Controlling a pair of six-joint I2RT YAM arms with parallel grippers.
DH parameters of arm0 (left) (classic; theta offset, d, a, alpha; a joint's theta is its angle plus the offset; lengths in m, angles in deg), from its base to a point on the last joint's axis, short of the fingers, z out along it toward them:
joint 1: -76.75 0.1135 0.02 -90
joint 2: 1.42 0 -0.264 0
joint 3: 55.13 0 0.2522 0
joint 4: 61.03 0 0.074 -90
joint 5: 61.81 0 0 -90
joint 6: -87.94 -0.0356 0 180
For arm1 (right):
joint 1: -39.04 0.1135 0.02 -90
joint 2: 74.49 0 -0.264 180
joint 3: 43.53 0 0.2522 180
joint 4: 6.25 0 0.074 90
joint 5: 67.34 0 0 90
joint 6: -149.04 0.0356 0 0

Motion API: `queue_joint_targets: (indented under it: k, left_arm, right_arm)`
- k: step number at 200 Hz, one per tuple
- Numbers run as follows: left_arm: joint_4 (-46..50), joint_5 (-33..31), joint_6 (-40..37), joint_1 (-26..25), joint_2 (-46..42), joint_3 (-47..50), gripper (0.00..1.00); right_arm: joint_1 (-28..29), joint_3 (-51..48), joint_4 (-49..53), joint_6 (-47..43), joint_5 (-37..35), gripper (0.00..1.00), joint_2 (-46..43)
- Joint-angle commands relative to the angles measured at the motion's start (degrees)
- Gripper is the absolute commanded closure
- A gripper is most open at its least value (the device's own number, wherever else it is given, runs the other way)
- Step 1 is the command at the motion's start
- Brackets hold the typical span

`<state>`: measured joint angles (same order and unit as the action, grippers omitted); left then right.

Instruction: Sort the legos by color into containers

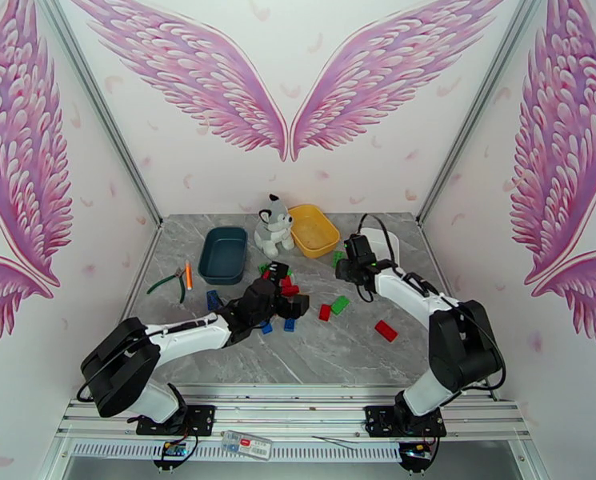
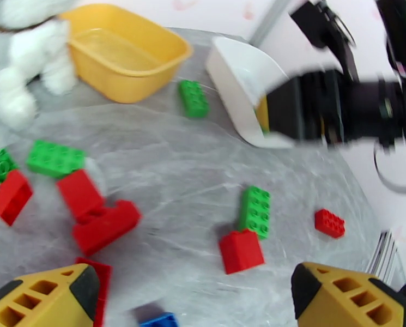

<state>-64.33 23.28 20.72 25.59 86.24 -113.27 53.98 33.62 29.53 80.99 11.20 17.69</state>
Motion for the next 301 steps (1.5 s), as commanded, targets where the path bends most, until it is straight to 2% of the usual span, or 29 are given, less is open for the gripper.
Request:
queue_joint_targets:
  k: [1, 20, 27, 43, 62, 103, 128, 134, 145, 164, 172, 185, 214, 229, 283, 301]
  left_arm:
    - [-0.51, -8.23, -10.48, -5.35, 0.14, -2.78, 0.01]
    - [-0.52, -10.36, -12.91, -7.58, -0.18, -2.99, 0.01]
    - [-0.68, -11.06, -13.22, -7.88, -0.38, -2.84, 0.01]
    - [-2.01, -12.56, -14.03, -8.37, -1.19, -1.92, 0.01]
    - [-2.97, -15.12, -14.86, -8.69, -2.17, -1.04, 0.01]
    - [-5.04, -20.40, -14.91, -8.60, -4.19, 1.15, 0.01]
    - [-5.35, -22.84, -14.12, -8.18, -5.74, 2.30, 0.01]
    - [-5.44, -23.25, -13.85, -7.96, -6.19, 2.65, 0.01]
    - [-5.40, -24.03, -13.10, -7.50, -7.10, 3.26, 0.01]
    - [-4.30, -24.63, -11.32, -6.15, -8.96, 4.15, 0.01]
    - [-3.43, -25.27, -10.49, -5.54, -9.74, 4.38, 0.01]
    - [-2.11, -26.25, -9.17, -4.48, -10.73, 4.78, 0.01]
    - [-0.01, -25.39, -6.01, -1.83, -12.74, 5.64, 0.01]
    - [0.90, -24.32, -4.76, -0.61, -13.46, 5.88, 0.01]
    - [1.77, -17.13, -0.29, 5.18, -13.04, 6.42, 0.01]
    - [1.61, -15.84, 0.67, 6.62, -13.05, 6.82, 0.01]
  right_arm:
    - [-4.22, 1.97, -1.25, 3.52, -1.72, 0.56, 0.00]
    - [-7.44, 5.64, 0.63, 4.15, -1.62, 0.56, 2.66]
    - [-8.09, 6.57, 1.09, 4.15, -1.69, 0.52, 3.50]
    - [-9.30, 9.55, 2.87, 4.18, -2.55, 0.32, 5.63]
    - [-9.55, 12.36, 5.32, 4.06, -3.12, 0.21, 7.12]
    - [-8.23, 15.83, 13.62, 8.18, -4.65, 0.17, 5.78]
    - [-4.51, 11.97, 12.80, 8.98, -8.30, 0.15, -0.05]
    - [-3.53, 10.43, 11.84, 9.47, -8.99, 0.00, -1.93]
    - [-2.20, 6.83, 8.92, 9.97, -8.69, 0.01, -5.46]
    - [-1.12, 1.72, 2.80, 5.58, 1.71, 0.01, -9.54]
    - [0.29, 1.65, 2.87, 3.96, 2.97, 0.01, -9.61]
    - [3.26, 2.28, 3.54, 3.04, 1.11, 0.00, -8.86]
    - [7.36, 5.39, 2.53, 2.34, 0.97, 0.19, -2.78]
    - [8.73, 9.57, 4.42, 2.39, -0.58, 0.25, 2.56]
    - [9.51, 20.35, 7.25, 2.46, -7.77, 0.25, 17.73]
    - [9.33, 23.65, 8.33, 2.57, -9.03, 0.29, 21.22]
